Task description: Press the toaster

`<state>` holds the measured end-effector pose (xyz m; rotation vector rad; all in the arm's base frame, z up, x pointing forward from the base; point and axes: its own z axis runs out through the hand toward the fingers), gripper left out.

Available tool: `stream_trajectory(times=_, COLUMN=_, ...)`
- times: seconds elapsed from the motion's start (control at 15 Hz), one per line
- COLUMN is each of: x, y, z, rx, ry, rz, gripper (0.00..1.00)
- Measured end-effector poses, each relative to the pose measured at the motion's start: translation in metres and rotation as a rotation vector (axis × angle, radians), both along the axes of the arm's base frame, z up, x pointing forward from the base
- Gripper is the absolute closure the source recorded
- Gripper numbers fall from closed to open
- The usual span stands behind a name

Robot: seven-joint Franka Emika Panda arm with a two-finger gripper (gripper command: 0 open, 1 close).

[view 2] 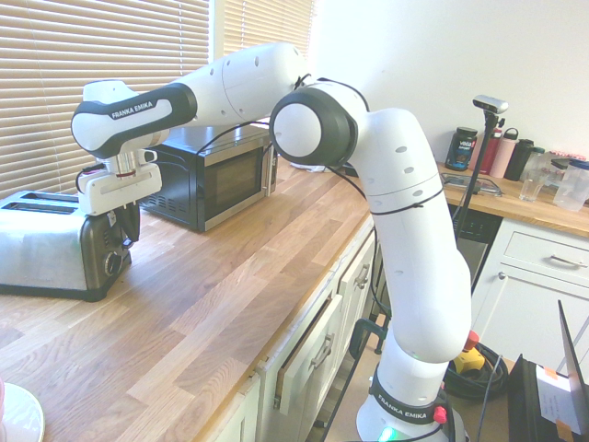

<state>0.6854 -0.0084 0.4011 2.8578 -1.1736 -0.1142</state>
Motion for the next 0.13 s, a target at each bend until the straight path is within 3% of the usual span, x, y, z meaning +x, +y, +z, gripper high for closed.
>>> stream_trajectory(times=0.07, x=0.0000, y=0.0001, z=0.0000, rx=0.000, ry=0.000, rz=0.000, gripper=1.00)
stream_trajectory(times=0.13, x=0.0000, y=0.0002, z=0.0001, rx=0.000, ry=0.000, rz=0.000, gripper=0.00)
